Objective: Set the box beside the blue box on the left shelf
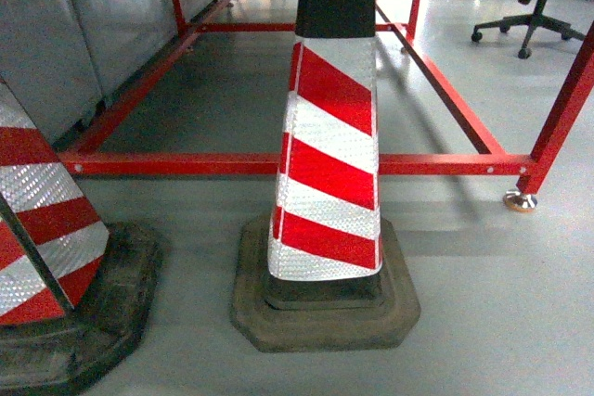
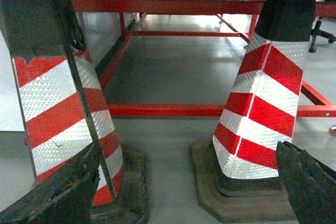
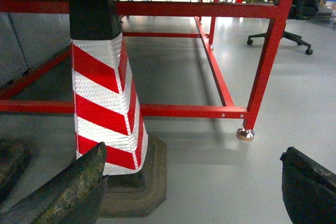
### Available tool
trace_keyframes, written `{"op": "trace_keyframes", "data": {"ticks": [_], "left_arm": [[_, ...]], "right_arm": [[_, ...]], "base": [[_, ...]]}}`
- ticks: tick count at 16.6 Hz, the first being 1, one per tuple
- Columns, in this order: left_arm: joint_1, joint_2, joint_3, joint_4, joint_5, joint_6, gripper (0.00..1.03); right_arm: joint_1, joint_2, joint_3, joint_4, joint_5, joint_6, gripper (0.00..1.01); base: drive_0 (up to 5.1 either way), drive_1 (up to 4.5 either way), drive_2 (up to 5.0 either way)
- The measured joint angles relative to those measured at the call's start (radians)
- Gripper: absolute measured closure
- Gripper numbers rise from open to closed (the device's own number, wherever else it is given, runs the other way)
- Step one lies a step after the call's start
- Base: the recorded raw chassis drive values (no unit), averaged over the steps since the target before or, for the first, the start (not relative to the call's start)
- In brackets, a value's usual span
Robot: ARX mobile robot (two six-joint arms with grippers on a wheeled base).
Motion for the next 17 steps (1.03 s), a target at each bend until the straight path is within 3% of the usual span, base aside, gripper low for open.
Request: {"op": "trace_keyframes", "data": {"ticks": [17], "left_arm": [[0.0,0.0,0.0,0.001,0.001,0.0,0.05]], "right_arm": [[0.0,0.0,0.0,0.0,0.0,0.001,0.03]], "base": [[0.0,0.0,0.0]]}}
